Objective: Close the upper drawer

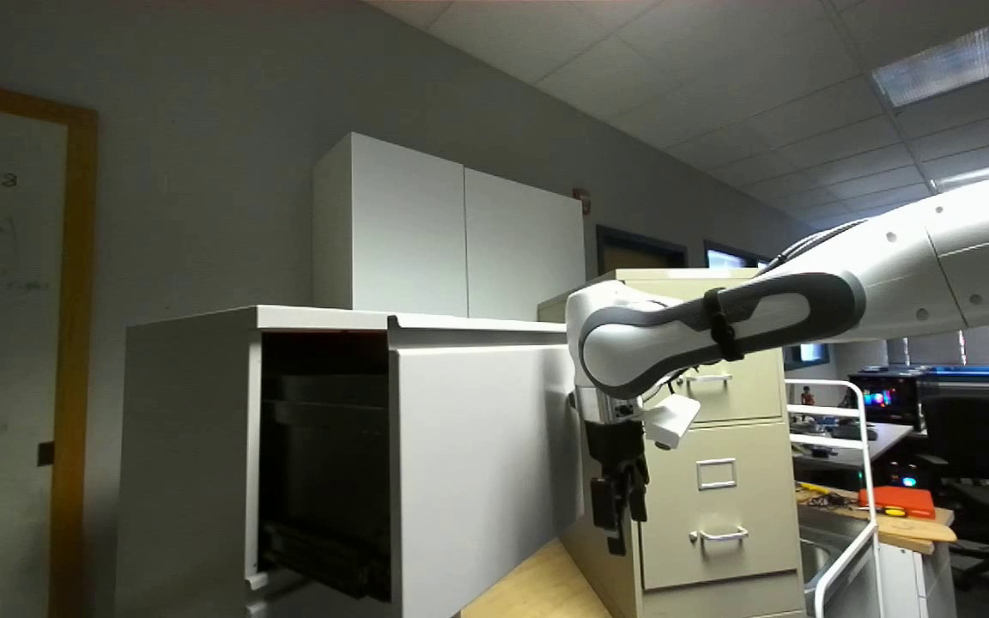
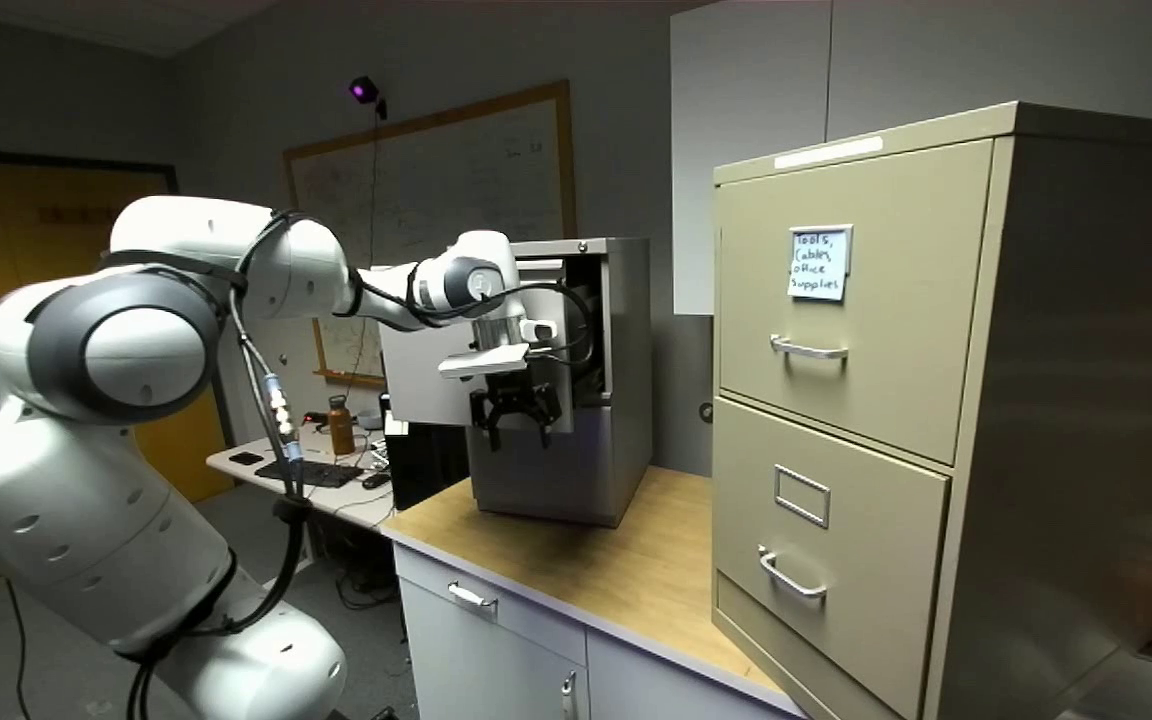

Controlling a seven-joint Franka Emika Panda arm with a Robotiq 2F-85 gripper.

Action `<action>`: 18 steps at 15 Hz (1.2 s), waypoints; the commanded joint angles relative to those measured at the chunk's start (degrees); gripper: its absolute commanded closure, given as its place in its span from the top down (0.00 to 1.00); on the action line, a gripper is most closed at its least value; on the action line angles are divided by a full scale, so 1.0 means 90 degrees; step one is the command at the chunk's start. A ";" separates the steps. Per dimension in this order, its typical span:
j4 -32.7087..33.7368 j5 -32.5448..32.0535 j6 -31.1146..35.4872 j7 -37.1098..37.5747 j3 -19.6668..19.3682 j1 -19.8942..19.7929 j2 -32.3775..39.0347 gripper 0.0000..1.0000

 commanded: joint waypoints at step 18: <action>0.0210 0.0178 0.1742 0.0329 0.0062 0.0228 -0.0597 0.34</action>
